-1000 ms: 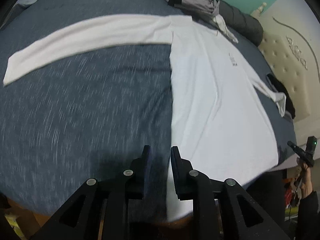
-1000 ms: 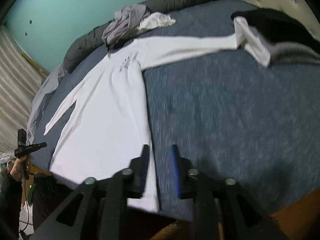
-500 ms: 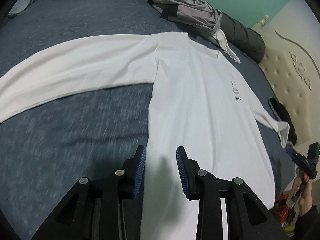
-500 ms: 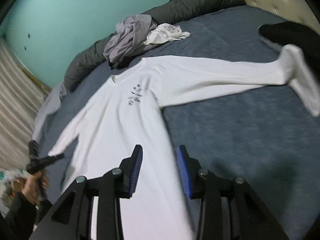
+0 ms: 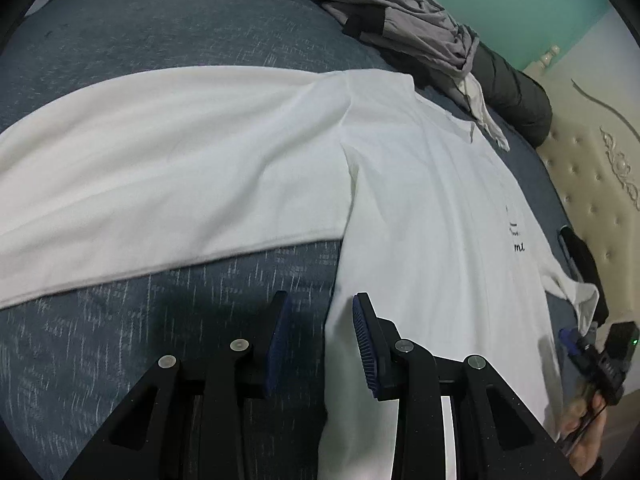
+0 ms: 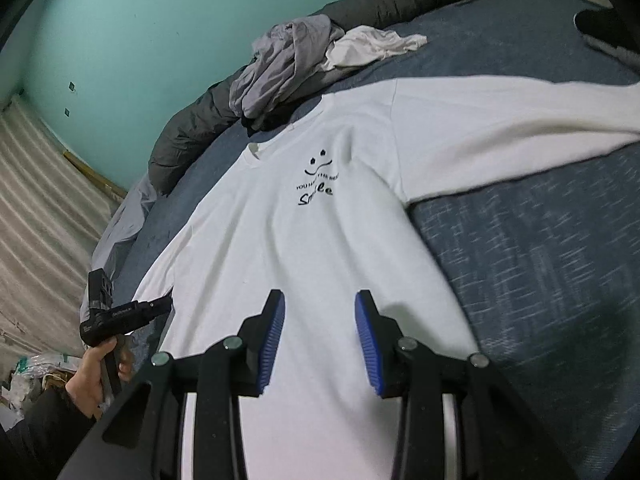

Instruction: Fold clothes

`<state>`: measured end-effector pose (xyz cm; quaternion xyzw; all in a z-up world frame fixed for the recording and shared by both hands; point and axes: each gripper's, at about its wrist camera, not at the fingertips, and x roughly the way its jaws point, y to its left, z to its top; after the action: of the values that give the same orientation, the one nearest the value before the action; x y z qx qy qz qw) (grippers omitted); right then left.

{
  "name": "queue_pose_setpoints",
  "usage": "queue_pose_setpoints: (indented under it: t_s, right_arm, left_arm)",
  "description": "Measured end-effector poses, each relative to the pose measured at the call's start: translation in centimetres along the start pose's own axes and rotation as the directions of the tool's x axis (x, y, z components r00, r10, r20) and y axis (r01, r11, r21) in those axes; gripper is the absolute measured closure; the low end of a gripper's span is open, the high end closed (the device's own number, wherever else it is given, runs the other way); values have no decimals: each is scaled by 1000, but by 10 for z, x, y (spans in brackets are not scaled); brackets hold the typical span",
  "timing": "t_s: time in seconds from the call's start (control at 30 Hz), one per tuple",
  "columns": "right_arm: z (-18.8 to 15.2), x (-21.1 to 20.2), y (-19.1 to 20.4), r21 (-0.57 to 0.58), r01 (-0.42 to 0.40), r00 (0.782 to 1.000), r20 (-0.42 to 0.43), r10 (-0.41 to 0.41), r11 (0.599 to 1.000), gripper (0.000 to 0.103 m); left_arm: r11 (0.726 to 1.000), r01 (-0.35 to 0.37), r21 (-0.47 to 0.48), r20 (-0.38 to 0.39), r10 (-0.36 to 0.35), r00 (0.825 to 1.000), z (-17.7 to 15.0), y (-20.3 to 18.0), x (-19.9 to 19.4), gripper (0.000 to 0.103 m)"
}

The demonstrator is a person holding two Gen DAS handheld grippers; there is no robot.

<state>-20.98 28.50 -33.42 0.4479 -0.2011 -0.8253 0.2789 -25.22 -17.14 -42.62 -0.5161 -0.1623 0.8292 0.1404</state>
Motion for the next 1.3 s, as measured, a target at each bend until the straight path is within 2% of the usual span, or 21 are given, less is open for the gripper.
queue_pose_setpoints:
  t_s: [0.13,0.2,0.3,0.4,0.77,0.93,1.07,1.13,1.2,1.3]
  right_arm:
    - [-4,11,-3,33,-35,999,-11,35,999,64]
    - [-5,16,-1,1,-8,1000,-15,8,1000,64]
    - [-7,16,2,-34,21,1000,-14,-21,999,64]
    - [-8,13,-2,-10,-9,1000,2,9,1000,64]
    - [-7,15,-4,-4,-16,1000,16,17,1000,64]
    - [-7,14,-3,0,-21,1000,21,21,1000,64]
    - [-7,12,-3,0,-25,999,26,25,1000,64]
    - [-7,13,-2,1,-30,999,25,30,1000,64]
    - [-7,13,-1,-2,-31,999,26,31,1000,64]
    - [-7,13,1,-3,-33,999,26,33,999,64]
  left_arm:
    - [999,8,35,-13,-8,1000,2,-7,5,69]
    - [998,8,57,-24,-6,1000,2,-12,8,88]
    - [996,6,89,-39,-3,999,2,-19,12,101]
    - [995,-10,100,-29,13,1000,4,-22,8,102]
    - [998,-66,-1,-4,66,998,19,11,2,102]
    - [996,-89,20,-18,89,996,18,8,6,101]
    - [996,-86,9,3,86,996,14,11,-8,98]
    - [998,-55,-7,-10,55,998,8,15,-14,95]
    - [999,-35,-12,-27,34,999,3,16,-15,76]
    - [1000,-17,-7,-54,17,998,-8,18,-12,72]
